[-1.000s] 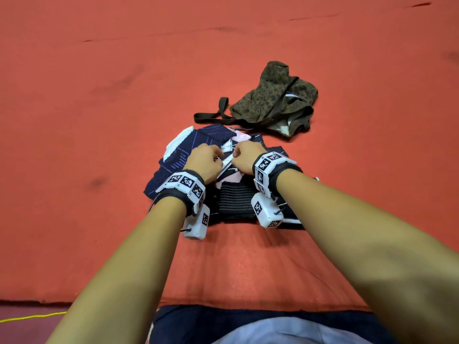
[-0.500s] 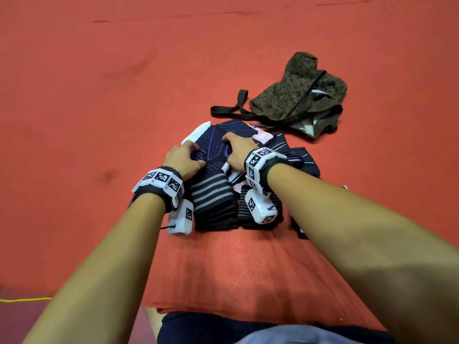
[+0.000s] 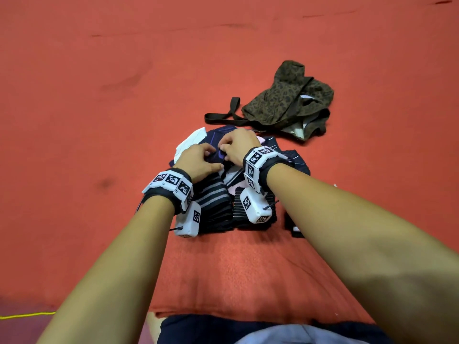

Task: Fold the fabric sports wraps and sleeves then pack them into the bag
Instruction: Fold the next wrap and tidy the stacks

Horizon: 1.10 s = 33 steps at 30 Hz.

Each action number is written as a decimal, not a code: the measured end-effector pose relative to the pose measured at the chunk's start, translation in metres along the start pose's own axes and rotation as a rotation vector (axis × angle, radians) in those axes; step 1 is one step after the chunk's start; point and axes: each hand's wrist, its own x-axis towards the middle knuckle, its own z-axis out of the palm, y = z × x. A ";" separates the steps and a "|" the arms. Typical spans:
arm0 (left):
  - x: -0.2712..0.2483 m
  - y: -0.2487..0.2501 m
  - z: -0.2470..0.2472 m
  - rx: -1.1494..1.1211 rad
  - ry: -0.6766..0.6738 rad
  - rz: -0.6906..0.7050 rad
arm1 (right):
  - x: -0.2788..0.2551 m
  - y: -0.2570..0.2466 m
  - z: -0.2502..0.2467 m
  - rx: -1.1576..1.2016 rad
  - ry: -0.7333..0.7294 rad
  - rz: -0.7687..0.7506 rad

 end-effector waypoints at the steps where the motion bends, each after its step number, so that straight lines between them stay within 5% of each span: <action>1: -0.001 0.001 0.001 -0.002 0.011 0.003 | -0.004 0.002 -0.003 0.017 0.009 -0.009; 12: 0.002 0.018 0.011 -0.055 0.054 -0.042 | -0.026 0.022 -0.023 -0.011 -0.015 -0.036; 18: 0.006 0.017 0.008 0.100 0.033 -0.023 | -0.020 0.022 -0.026 0.008 0.009 0.003; 33: 0.022 0.068 0.027 0.222 0.072 0.010 | -0.044 0.087 -0.064 0.135 0.276 0.161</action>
